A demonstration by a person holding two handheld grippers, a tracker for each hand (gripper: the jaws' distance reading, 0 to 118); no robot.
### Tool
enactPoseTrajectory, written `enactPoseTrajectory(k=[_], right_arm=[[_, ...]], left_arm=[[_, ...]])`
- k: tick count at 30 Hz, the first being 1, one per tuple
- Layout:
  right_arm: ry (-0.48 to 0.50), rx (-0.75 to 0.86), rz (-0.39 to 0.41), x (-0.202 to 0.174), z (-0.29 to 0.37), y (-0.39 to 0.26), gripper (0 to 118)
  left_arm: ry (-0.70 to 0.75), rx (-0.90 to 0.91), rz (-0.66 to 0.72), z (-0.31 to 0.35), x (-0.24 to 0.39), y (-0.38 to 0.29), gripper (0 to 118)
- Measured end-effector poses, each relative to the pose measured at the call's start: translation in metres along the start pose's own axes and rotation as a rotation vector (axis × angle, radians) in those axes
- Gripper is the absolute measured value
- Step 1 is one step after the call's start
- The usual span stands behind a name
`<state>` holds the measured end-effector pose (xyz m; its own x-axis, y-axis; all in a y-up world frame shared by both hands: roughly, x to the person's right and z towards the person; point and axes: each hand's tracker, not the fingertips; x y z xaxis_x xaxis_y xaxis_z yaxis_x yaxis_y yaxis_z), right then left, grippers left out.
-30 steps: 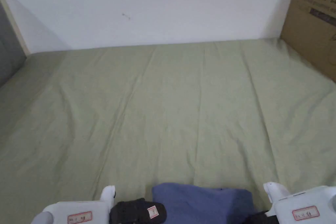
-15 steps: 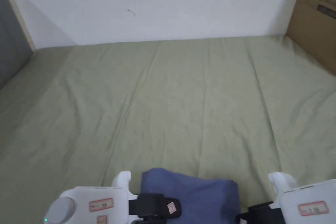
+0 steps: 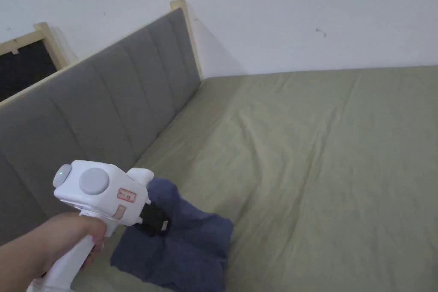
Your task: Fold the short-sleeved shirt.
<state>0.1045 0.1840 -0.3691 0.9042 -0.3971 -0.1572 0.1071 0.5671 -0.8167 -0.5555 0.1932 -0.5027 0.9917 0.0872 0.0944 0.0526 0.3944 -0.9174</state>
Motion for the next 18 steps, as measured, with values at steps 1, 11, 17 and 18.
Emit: enactPoseTrajectory(k=[1,11,17,18], right_arm=[[-0.021,-0.002,0.006,-0.002,-0.001,0.0,0],[-0.015,0.054,0.022,-0.011,0.021,0.012,0],[0.02,0.108,-0.028,-0.015,0.041,0.012,0],[0.027,0.122,-0.033,-0.017,0.045,0.011,0]], left_arm=[[0.004,-0.008,0.009,-0.001,-0.008,0.001,27],[0.076,0.368,0.257,0.046,0.028,-0.03,112],[-0.203,0.472,0.23,0.047,0.183,-0.083,5],[-0.19,0.491,0.195,0.041,0.207,-0.091,2]])
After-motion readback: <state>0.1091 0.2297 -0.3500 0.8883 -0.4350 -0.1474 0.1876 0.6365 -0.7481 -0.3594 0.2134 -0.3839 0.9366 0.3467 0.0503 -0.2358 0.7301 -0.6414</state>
